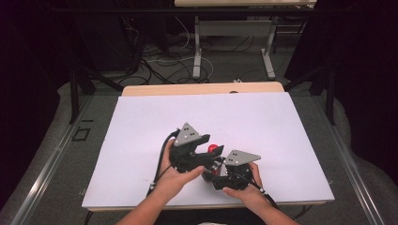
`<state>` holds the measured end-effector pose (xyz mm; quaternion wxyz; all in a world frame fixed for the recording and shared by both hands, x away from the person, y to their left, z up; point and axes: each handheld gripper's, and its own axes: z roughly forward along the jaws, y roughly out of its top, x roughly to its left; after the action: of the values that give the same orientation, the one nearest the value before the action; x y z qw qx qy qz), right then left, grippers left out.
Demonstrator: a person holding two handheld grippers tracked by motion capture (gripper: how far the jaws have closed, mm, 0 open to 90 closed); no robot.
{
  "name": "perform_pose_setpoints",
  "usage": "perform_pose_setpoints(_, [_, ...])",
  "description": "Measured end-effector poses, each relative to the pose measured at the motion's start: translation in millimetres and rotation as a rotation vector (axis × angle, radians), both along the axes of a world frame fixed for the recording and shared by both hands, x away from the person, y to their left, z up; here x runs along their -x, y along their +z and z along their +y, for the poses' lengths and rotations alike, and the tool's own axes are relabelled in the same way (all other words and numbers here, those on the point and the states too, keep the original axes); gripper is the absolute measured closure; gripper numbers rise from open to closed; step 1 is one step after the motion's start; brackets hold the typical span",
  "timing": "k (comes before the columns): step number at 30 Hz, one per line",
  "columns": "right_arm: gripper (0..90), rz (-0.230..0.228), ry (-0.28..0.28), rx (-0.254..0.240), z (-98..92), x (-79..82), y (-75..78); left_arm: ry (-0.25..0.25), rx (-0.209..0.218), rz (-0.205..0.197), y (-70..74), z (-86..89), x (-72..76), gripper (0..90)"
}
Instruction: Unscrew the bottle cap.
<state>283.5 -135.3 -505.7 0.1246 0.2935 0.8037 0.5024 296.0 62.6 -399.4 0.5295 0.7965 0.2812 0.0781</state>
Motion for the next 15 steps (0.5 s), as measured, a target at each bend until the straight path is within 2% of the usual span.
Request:
perform_pose_setpoints(2, [28.9,-0.001,0.026,0.000,1.1,0.8,0.3,-0.117,0.000,-0.004,2.4,8.0,-3.6,40.2])
perform_pose_setpoints(3, [28.9,0.004,0.044,-0.013,1.6,1.7,0.6,-0.186,-0.009,-0.020,2.7,10.9,-5.3,39.8])
perform_pose_setpoints(4, [28.9,0.002,0.072,-0.007,1.5,1.6,1.5,-0.268,-0.023,-0.018,3.0,13.9,-6.8,40.1])
perform_pose_setpoints(5, [28.9,0.001,0.093,-0.018,2.7,2.7,1.8,-0.342,-0.019,-0.015,1.9,17.1,-9.5,40.1])
perform_pose_setpoints(6, [28.8,-0.005,0.117,-0.023,4.1,4.4,2.5,-0.389,-0.023,-0.014,1.4,19.5,-11.3,40.2])
perform_pose_setpoints(8, [28.9,-0.013,0.150,-0.004,6.8,7.3,4.1,-0.430,-0.012,-0.018,-0.3,22.8,-14.8,42.5])
perform_pose_setpoints(12, [28.9,-0.016,0.175,0.001,10.9,11.0,3.5,-0.472,0.008,-0.012,-3.3,25.8,-18.5,46.2])
perform_pose_setpoints(15, [28.9,-0.022,0.182,-0.002,12.3,11.1,1.8,-0.486,-0.004,0.001,-6.3,25.1,-19.4,54.3])
